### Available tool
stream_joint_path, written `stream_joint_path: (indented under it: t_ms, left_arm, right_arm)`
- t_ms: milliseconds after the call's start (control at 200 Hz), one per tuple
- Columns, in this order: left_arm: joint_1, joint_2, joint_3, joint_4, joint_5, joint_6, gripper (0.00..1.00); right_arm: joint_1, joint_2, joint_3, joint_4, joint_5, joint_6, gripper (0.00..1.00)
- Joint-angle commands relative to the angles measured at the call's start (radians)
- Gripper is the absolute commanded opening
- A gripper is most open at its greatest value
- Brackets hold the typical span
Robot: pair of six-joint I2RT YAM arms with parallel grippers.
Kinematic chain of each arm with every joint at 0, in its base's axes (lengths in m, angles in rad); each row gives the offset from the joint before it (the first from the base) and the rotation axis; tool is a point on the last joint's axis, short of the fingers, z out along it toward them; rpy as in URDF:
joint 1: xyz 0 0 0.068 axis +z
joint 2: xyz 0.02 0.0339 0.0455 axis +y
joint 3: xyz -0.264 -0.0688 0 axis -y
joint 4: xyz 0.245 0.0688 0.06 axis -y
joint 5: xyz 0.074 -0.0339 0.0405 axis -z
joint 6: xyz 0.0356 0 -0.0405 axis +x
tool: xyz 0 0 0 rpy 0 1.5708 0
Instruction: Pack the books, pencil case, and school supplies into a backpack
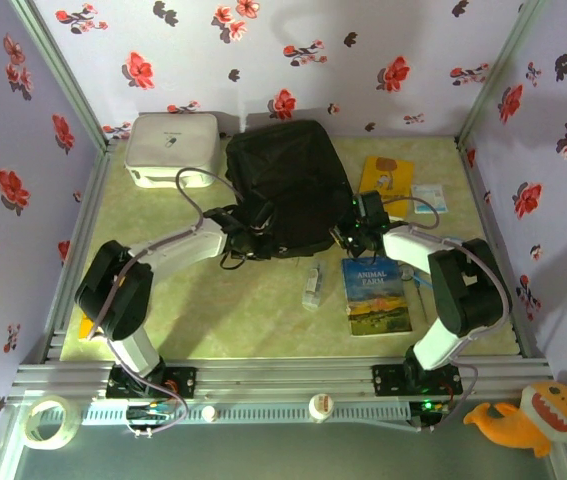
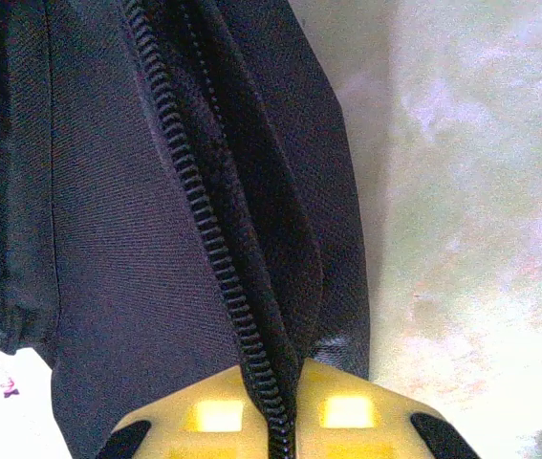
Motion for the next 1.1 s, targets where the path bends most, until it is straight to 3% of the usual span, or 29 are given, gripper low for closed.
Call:
stream_joint_path:
  t_ms: [0, 620, 720, 765, 915, 1095]
  left_arm:
    - [0.038, 0.016, 0.015, -0.096, -0.093, 0.029, 0.00]
    - [0.081, 0.029, 0.028, -0.119, -0.171, 0.016, 0.00]
    - [0.066, 0.031, 0.044, -0.092, -0.118, 0.045, 0.00]
    - [0.051, 0.024, 0.042, -0.048, -0.045, 0.075, 0.00]
    - [-0.008, -0.003, 0.007, 0.138, 0.179, 0.108, 0.31]
    - [-0.068, 0.051, 0.001, 0.219, 0.212, 0.130, 0.39]
  right_arm:
    - [-0.023, -0.033, -0.018, -0.098, 0.132, -0.034, 0.08]
    - [-0.027, -0.038, -0.017, -0.113, 0.156, -0.094, 0.05]
    - [-0.026, -0.040, -0.023, -0.091, 0.133, -0.094, 0.05]
    - [-0.027, -0.040, -0.022, -0.090, 0.127, -0.094, 0.05]
    - [-0.027, -0.035, -0.019, -0.088, 0.117, -0.096, 0.06]
    - [-0.027, -0.034, -0.017, -0.086, 0.108, -0.093, 0.06]
